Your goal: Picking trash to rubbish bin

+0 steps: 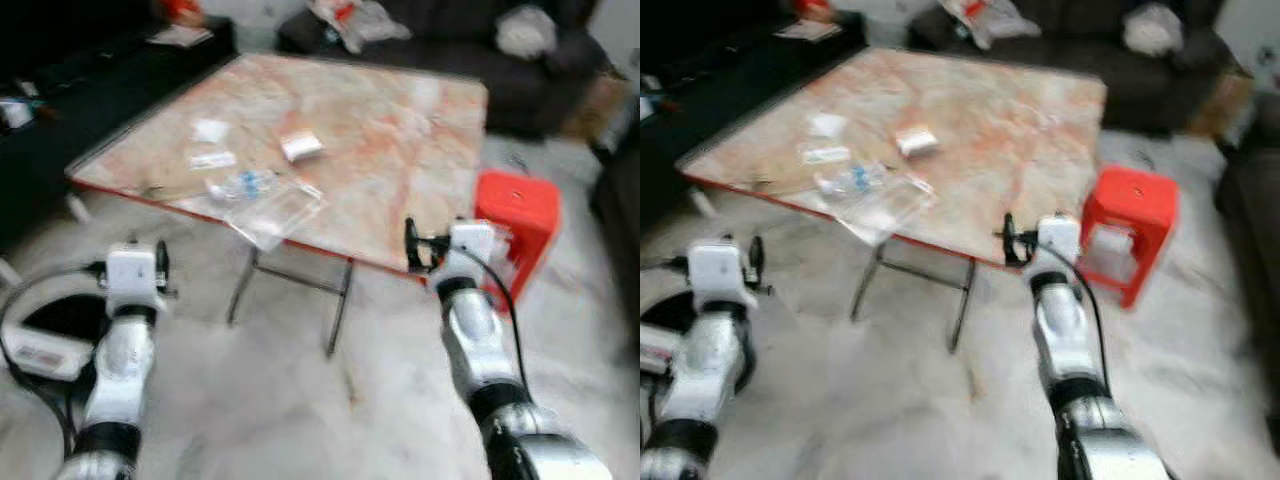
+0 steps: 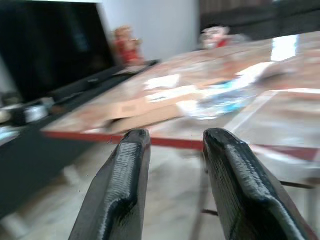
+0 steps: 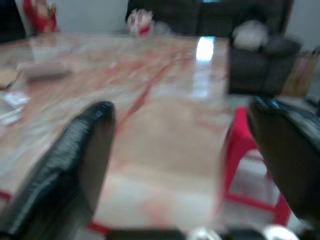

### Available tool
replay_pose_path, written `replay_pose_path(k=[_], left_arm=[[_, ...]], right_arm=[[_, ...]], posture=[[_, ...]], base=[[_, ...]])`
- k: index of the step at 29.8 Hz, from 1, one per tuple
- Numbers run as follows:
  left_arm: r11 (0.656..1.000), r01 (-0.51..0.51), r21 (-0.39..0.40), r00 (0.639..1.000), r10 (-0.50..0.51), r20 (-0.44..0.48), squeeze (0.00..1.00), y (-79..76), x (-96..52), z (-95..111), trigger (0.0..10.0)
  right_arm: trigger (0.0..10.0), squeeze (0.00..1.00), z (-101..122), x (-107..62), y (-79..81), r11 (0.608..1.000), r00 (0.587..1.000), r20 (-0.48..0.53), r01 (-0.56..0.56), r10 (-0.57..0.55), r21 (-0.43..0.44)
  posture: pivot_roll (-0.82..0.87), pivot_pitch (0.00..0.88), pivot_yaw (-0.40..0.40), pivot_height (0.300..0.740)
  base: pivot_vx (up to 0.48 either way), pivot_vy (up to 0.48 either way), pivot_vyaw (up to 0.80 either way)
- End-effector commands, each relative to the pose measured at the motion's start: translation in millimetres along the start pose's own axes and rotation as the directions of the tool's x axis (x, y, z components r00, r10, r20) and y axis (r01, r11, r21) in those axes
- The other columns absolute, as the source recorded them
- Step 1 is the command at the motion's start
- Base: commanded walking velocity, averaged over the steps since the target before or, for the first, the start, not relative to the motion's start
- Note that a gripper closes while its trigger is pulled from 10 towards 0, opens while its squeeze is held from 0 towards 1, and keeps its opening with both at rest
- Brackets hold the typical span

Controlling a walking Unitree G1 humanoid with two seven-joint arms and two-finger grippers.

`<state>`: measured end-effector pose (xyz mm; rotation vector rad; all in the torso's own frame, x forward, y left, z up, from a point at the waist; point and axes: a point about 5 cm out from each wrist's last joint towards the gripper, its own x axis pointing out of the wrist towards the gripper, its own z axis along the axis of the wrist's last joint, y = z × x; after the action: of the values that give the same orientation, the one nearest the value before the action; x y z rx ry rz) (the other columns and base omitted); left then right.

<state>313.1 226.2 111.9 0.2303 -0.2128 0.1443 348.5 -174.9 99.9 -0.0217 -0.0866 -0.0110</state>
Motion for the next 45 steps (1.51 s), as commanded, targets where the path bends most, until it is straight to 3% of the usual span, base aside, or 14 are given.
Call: replay_pose_path(k=[1, 13, 28, 45], left_arm=[[1.0, -0.016, 0.006, 1.0, 0.016, -0.004, 0.0, 7.3, 0.5, 0.0, 10.0], [1.0, -0.016, -0.009, 1.0, 0.016, -0.003, 0.0, 6.9, 1.0, 1.1, 10.0], [0.999, -0.031, -0.034, 0.999, 0.03, -0.029, 0.0, 5.2, -1.4, -1.7, 10.0], [0.999, -0.044, -0.032, 0.998, 0.043, -0.038, 0.0, 8.8, -1.6, -2.8, 10.0]], right_arm=[[10.0, 0.0, 6.5, 4.0, 7.7, 1.0, 0.999, 0.024, -0.021, 0.021, 0.01], [10.0, 0.0, 6.8, 4.5, 8.8, 1.0, 0.999, 0.023, -0.028, 0.028, 0.012], [10.0, 0.0, 6.0, 4.8, 12.4, 0.998, 0.998, 0.015, -0.053, 0.053, 0.036], [10.0, 0.0, 5.1, 4.8, 16.3, 0.996, 0.997, 0.008, -0.078, 0.078, 0.044]], posture=[[-0.05, 0.0, 0.012, 0.74], [-0.04, 0.0, 0.009, 0.74], [-0.04, 0.0, 0.005, 0.74], [-0.04, 0.0, 0.002, 0.74]], base=[[0.0, 0.0, -0.8], [0.0, 0.0, -0.8], [0.0, 0.0, 0.0], [0.0, 0.322, 0.0]])
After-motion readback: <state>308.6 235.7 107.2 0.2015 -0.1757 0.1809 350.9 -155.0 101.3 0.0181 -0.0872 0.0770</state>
